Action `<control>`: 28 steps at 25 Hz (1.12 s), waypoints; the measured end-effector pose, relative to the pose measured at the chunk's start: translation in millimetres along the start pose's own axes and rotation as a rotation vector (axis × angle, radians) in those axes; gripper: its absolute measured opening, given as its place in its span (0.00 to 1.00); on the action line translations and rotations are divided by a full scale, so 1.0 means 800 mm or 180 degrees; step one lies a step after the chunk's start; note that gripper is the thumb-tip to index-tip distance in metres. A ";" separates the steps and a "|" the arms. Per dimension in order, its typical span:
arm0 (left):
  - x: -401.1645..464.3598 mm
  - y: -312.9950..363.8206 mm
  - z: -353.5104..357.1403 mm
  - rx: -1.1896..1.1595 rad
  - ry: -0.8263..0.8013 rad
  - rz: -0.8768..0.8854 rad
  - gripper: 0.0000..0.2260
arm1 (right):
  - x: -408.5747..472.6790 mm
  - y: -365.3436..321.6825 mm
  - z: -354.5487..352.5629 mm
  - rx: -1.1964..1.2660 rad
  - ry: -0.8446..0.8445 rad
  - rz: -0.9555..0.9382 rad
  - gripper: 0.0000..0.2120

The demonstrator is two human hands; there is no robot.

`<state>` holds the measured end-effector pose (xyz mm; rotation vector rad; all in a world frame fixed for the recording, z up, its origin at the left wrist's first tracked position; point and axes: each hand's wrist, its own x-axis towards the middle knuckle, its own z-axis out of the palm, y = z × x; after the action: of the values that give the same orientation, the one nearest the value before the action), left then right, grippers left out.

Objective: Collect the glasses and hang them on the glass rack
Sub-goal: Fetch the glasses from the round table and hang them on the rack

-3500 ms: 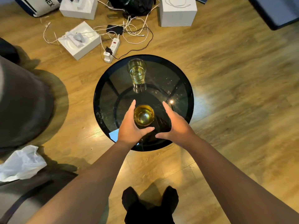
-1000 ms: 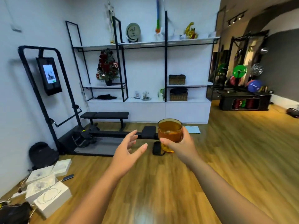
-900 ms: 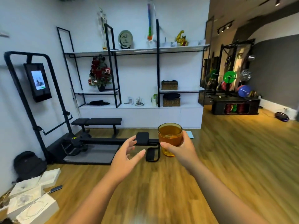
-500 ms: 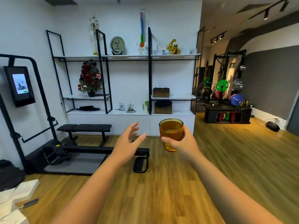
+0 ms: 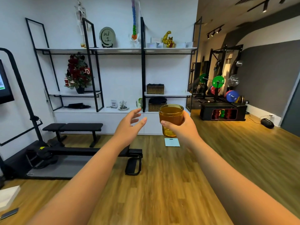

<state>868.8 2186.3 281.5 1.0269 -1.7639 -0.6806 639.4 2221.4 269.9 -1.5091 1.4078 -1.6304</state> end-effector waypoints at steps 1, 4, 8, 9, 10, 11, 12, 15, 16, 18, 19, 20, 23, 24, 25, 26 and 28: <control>0.020 -0.009 0.003 -0.0022 -0.0003 0.0014 0.25 | 0.020 0.003 0.001 0.0001 0.0052 -0.0013 0.38; 0.080 -0.040 0.012 -0.0095 -0.0043 0.0017 0.23 | 0.080 0.021 0.014 -0.0001 0.0218 0.0002 0.36; 0.161 -0.090 0.029 -0.0057 -0.0248 0.0026 0.23 | 0.151 0.066 0.040 -0.0122 0.0353 0.0080 0.38; 0.179 -0.100 0.032 -0.0067 -0.0271 0.0029 0.23 | 0.165 0.077 0.045 -0.0107 0.0389 0.0076 0.38; 0.196 -0.109 0.035 -0.0086 -0.0285 0.0031 0.23 | 0.179 0.085 0.049 -0.0083 0.0418 0.0067 0.38; 0.215 -0.120 0.039 -0.0112 -0.0304 0.0013 0.23 | 0.196 0.095 0.053 -0.0061 0.0434 0.0073 0.38; 0.234 -0.130 0.044 -0.0128 -0.0327 -0.0007 0.23 | 0.213 0.105 0.056 -0.0049 0.0449 0.0083 0.37; 0.287 -0.158 0.065 -0.0151 -0.0381 -0.0023 0.23 | 0.267 0.134 0.063 -0.0051 0.0485 0.0082 0.37; 0.306 -0.168 0.073 -0.0164 -0.0387 -0.0026 0.23 | 0.287 0.146 0.064 -0.0053 0.0482 0.0080 0.37; 0.340 -0.186 0.087 -0.0169 -0.0380 -0.0035 0.23 | 0.323 0.166 0.063 -0.0085 0.0445 0.0080 0.38; 0.361 -0.195 0.097 -0.0153 -0.0378 -0.0048 0.23 | 0.345 0.179 0.061 -0.0102 0.0425 0.0091 0.38; 0.383 -0.202 0.108 -0.0123 -0.0379 -0.0059 0.23 | 0.369 0.193 0.057 -0.0108 0.0412 0.0095 0.38; 0.451 -0.214 0.144 -0.0069 -0.0318 -0.0044 0.23 | 0.447 0.228 0.041 -0.0048 0.0347 0.0051 0.38; 0.477 -0.215 0.156 -0.0060 -0.0283 -0.0033 0.23 | 0.474 0.238 0.035 -0.0035 0.0307 0.0057 0.39; 0.501 -0.215 0.168 -0.0047 -0.0245 -0.0030 0.23 | 0.500 0.246 0.028 -0.0033 0.0258 0.0061 0.39; 0.523 -0.214 0.176 -0.0040 -0.0206 -0.0021 0.24 | 0.523 0.253 0.022 -0.0037 0.0209 0.0040 0.39; 0.567 -0.213 0.194 -0.0046 -0.0155 0.0024 0.24 | 0.571 0.266 0.010 -0.0044 0.0146 -0.0039 0.38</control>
<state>695.5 1708.0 288.6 1.0012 -1.8013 -0.7180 472.6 1746.4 261.4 -1.4998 1.4396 -1.6759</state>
